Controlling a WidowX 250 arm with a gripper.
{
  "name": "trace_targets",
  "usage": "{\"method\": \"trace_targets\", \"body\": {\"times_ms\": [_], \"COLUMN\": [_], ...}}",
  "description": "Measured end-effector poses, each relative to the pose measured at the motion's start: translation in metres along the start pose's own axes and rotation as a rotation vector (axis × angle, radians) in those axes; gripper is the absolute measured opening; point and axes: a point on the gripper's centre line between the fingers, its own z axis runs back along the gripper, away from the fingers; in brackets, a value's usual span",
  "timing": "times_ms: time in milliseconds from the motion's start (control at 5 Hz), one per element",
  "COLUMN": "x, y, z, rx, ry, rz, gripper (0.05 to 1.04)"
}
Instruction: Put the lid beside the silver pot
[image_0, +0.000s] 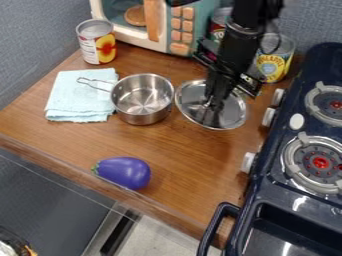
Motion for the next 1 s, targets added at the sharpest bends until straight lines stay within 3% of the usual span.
{"method": "trace_targets", "body": {"times_ms": [400,600,800,1000], "x": [-0.002,-0.008,-0.002,-0.003], "y": [-0.008,0.011,0.012,0.014], "z": [-0.017,-0.023,-0.025,-0.034], "rx": [-0.038,-0.029,-0.033,-0.049], "ry": [-0.053,-0.164,-0.212,-0.195], "rz": [0.022,0.161,0.175,0.192], "gripper": [0.052,0.051,0.051,0.051]}}
